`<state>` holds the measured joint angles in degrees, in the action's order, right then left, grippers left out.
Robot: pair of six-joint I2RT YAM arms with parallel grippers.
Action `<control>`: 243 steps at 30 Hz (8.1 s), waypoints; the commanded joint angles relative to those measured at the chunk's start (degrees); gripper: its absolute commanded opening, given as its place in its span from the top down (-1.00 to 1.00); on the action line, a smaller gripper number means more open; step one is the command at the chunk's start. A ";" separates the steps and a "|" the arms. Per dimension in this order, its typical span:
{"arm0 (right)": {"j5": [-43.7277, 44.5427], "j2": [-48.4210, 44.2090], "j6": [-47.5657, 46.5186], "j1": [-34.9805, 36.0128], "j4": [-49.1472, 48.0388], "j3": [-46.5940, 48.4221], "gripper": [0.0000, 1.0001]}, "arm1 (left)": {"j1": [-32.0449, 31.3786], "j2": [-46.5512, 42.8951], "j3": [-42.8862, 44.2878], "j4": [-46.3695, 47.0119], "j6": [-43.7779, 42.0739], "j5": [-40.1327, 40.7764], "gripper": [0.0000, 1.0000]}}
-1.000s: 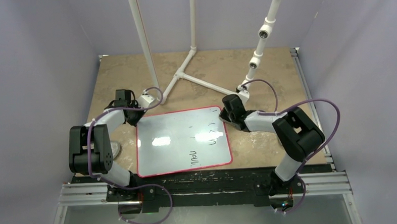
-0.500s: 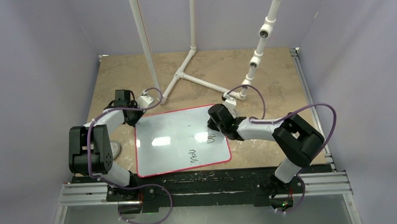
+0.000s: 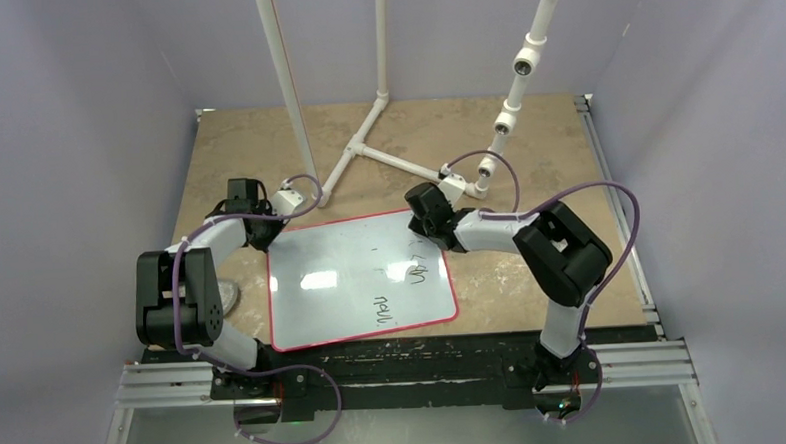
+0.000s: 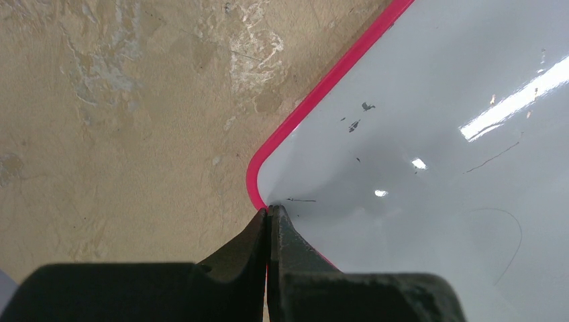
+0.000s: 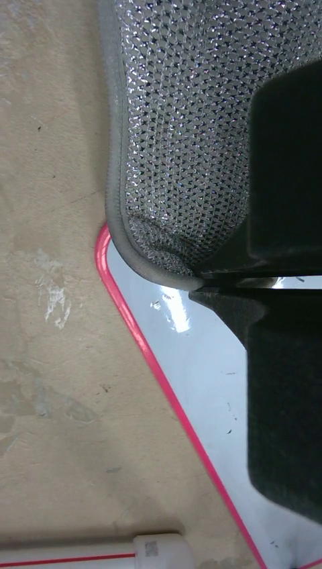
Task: Erase the whiteboard
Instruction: Hold the whiteboard at the center of the board.
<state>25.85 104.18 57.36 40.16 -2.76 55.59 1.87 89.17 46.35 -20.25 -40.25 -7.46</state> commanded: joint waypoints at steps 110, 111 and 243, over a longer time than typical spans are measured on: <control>-10.89 -10.47 7.93 -1.19 -5.63 -27.46 1.00 | 0.15 1.83 -2.91 -13.92 -0.57 -3.40 1.00; -10.48 -11.31 7.75 -1.51 -6.10 -28.72 1.00 | 0.15 1.73 -2.93 -14.06 -0.54 -3.43 1.00; -16.79 -1.58 -3.01 18.25 6.60 -4.90 1.00 | 5.14 -0.57 3.96 -25.08 -1.73 -20.39 0.67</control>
<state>11.38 109.89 58.02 58.70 -8.08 60.55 9.50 90.83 50.65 -46.33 -42.94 -28.29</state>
